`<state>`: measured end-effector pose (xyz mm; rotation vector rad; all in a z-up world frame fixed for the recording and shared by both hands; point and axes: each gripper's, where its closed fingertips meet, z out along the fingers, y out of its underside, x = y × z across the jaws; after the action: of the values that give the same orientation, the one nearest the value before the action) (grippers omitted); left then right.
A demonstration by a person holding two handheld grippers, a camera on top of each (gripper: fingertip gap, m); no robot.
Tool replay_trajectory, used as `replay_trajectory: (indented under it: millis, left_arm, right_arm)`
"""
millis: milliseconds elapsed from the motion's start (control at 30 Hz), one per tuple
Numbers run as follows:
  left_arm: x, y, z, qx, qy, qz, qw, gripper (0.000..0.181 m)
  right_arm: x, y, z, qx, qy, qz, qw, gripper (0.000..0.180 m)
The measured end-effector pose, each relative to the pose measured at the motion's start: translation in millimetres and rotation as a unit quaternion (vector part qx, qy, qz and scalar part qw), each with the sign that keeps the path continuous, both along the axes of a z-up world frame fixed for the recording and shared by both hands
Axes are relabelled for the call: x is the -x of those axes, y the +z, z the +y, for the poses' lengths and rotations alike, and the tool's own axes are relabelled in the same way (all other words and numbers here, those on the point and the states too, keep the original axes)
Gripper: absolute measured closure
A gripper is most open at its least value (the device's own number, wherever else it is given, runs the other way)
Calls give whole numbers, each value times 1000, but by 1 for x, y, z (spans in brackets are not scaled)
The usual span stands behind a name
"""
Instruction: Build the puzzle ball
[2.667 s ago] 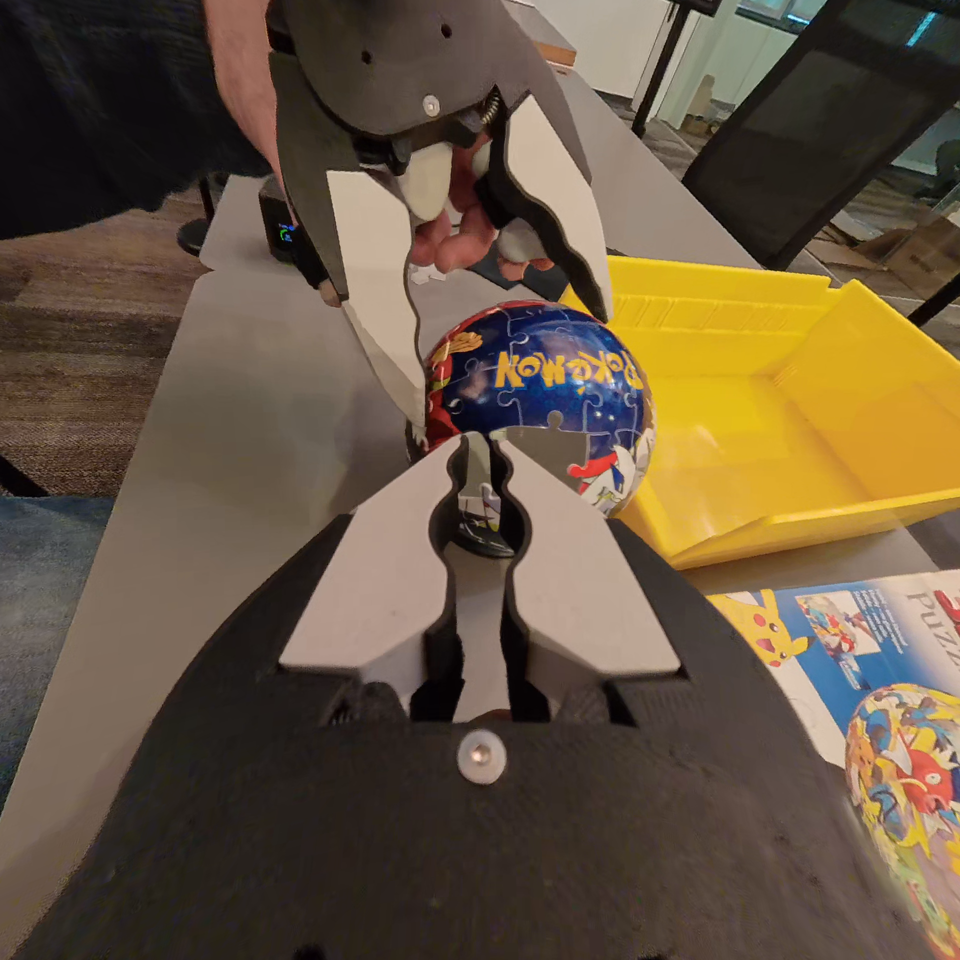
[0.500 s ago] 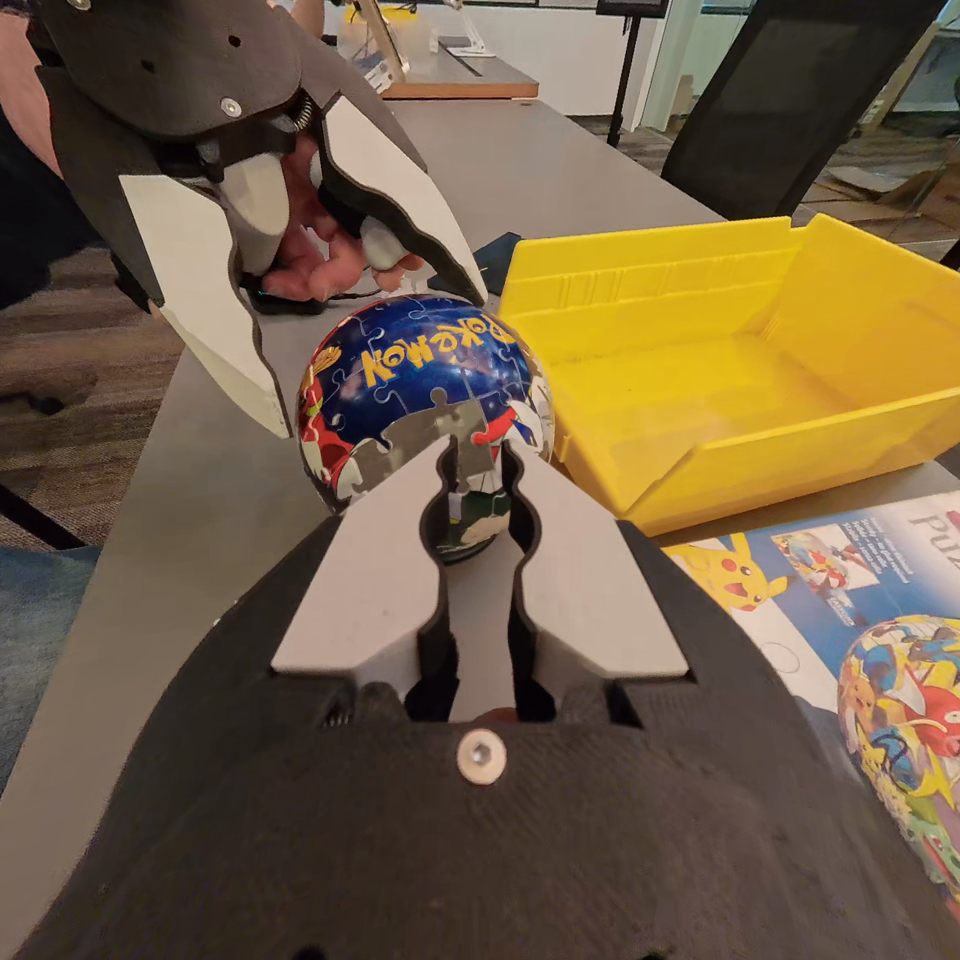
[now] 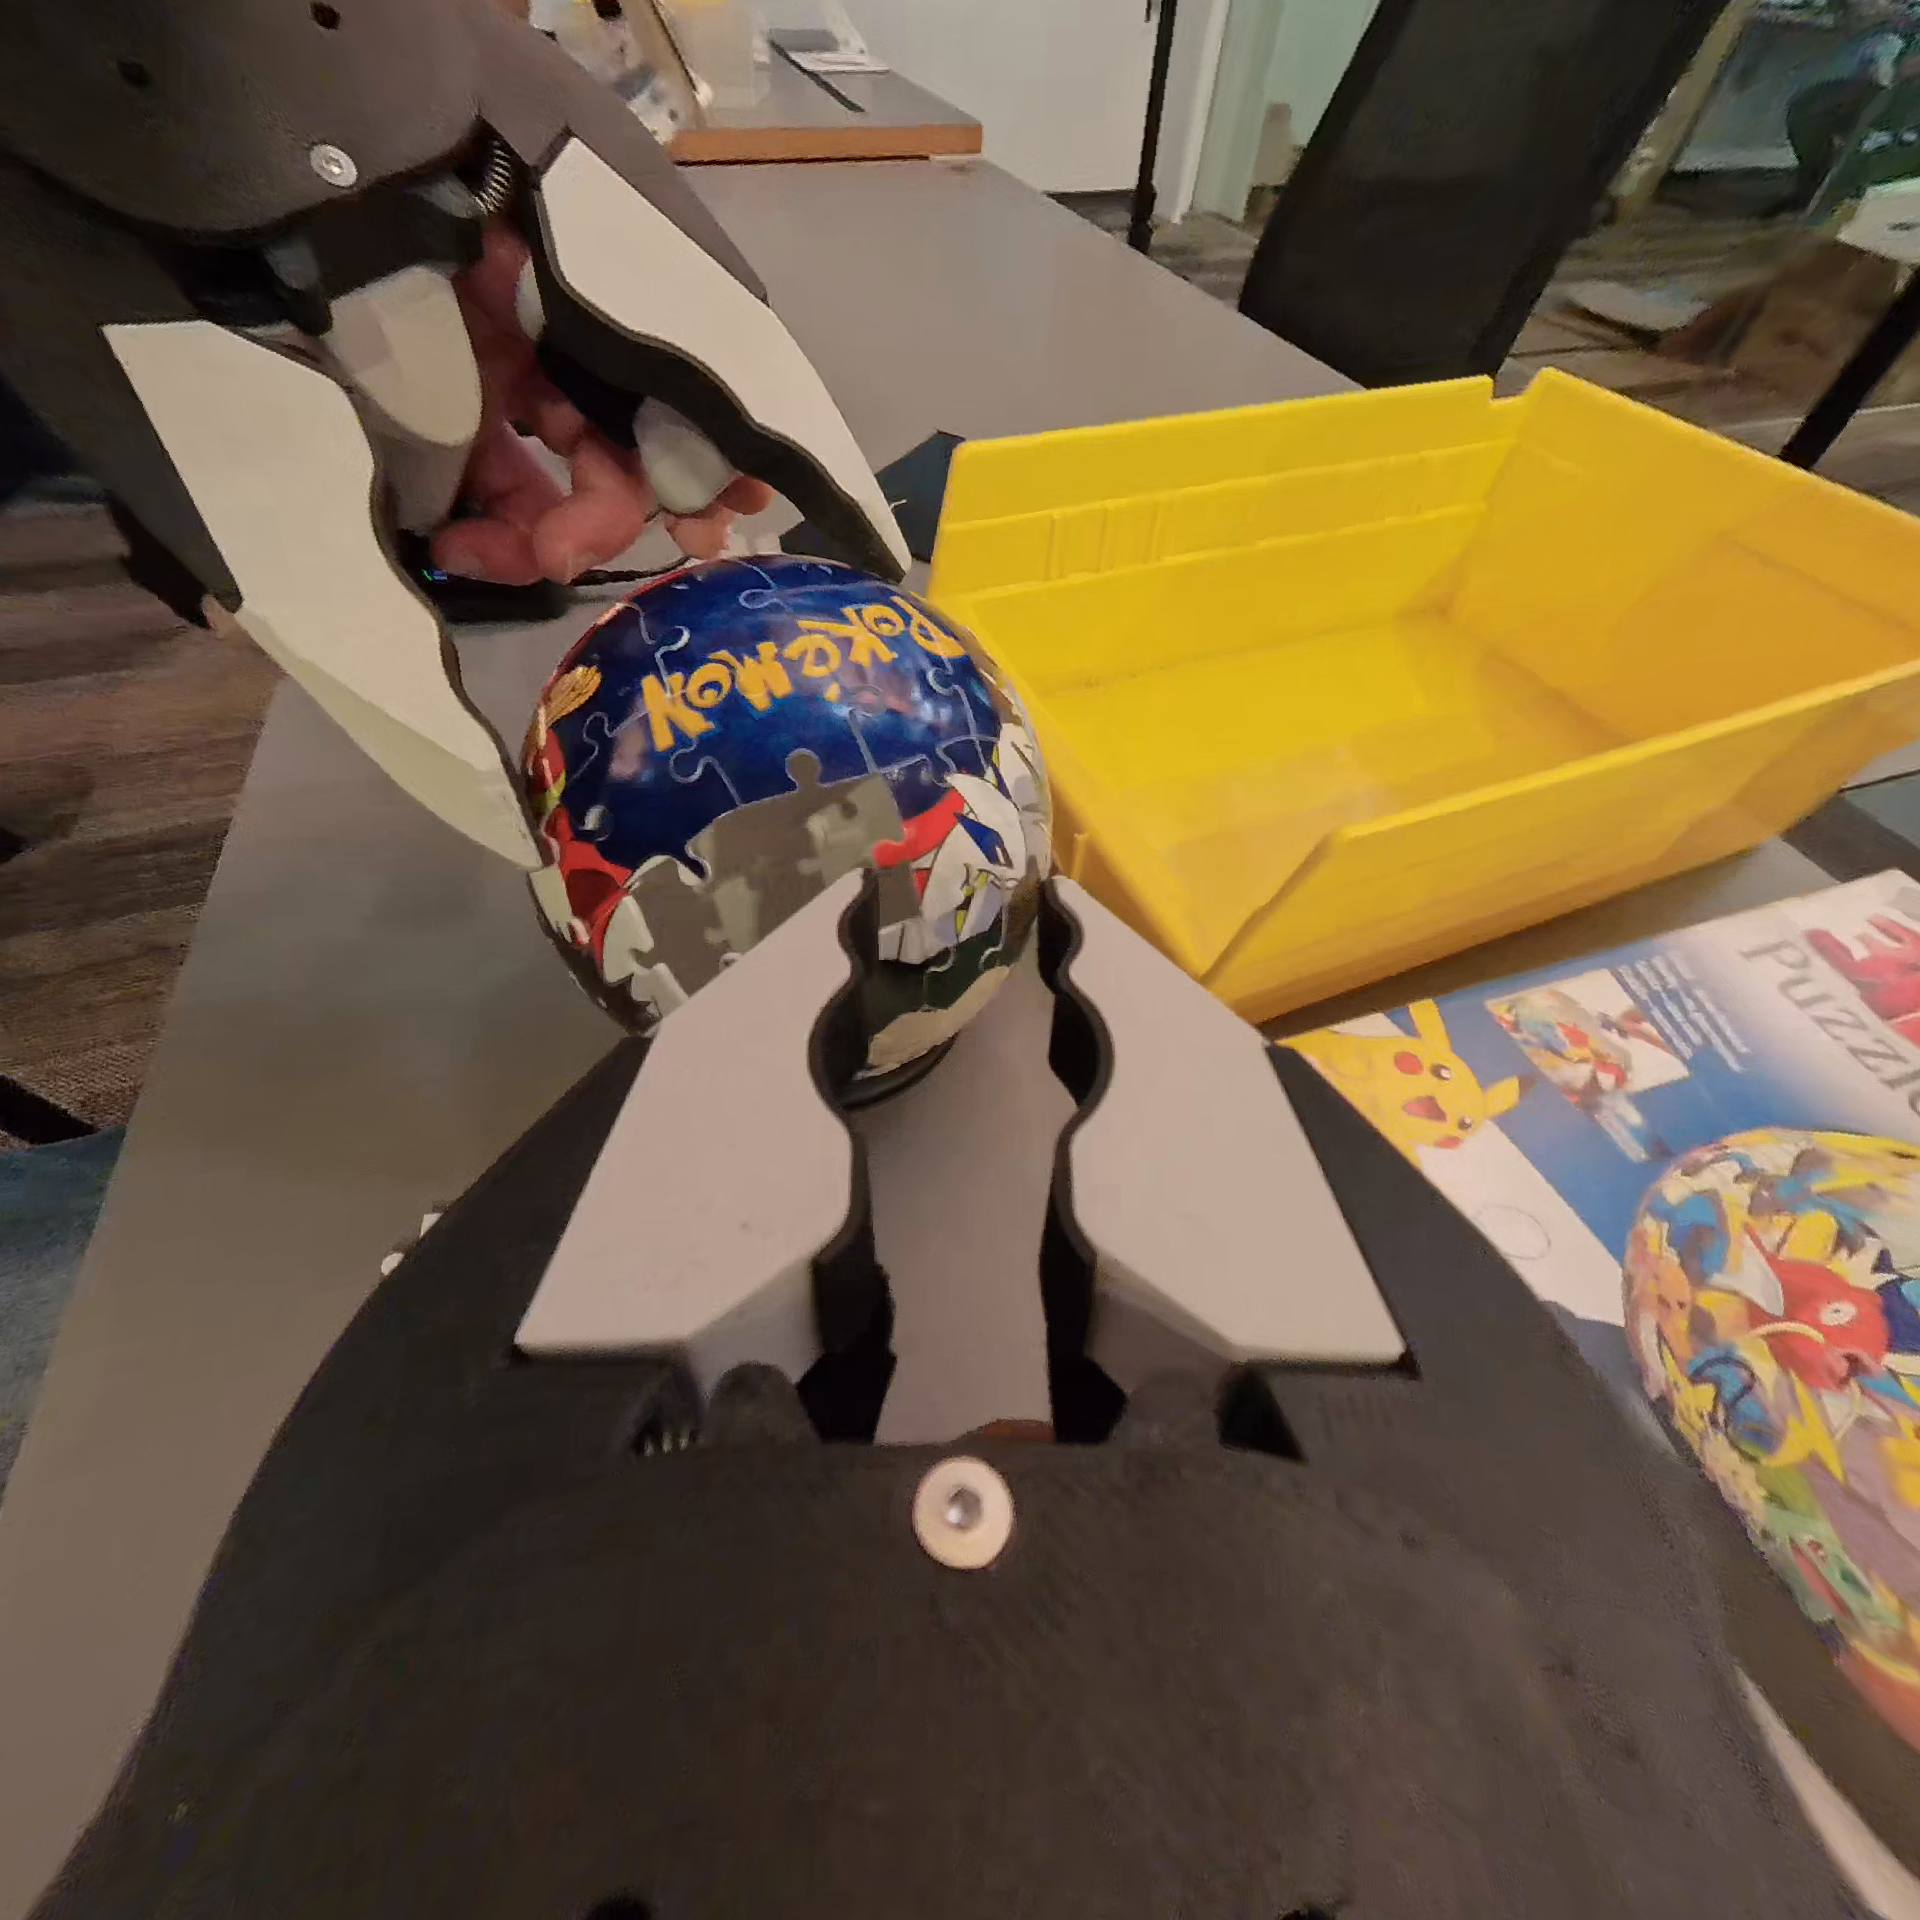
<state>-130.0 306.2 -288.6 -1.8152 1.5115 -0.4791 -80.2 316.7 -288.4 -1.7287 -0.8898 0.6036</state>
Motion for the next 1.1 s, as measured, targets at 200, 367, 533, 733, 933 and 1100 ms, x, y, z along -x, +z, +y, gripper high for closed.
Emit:
replay_trajectory:
  millis: [200, 367, 533, 733, 933, 1100]
  left_arm:
    - [-1, 0, -2, 1, 16, 0, 1000, 76]
    - [-1, -2, -4, 0, 24, 6, 1000, 74]
    - [0, -2, -4, 1, 26, 1, 1000, 75]
    - [-1, -2, -4, -1, 27, -5, 1000, 75]
    - [-1, -2, -3, -5, 32, -12, 999, 76]
    - [-1, -1, -3, -6, 38, -12, 999, 77]
  right_arm:
    - [9, -8, -1, 5, -28, -27, 999, 160]
    - [9, -8, 4, -33, -54, -64, 996, 168]
    - [7, -8, 5, -60, -58, -97, 992, 176]
    - [7, -9, 5, -95, -71, -126, 985, 177]
    - [7, -9, 6, -118, -80, -124, 982, 176]
    - [6, -8, 7, -141, -82, -147, 976, 177]
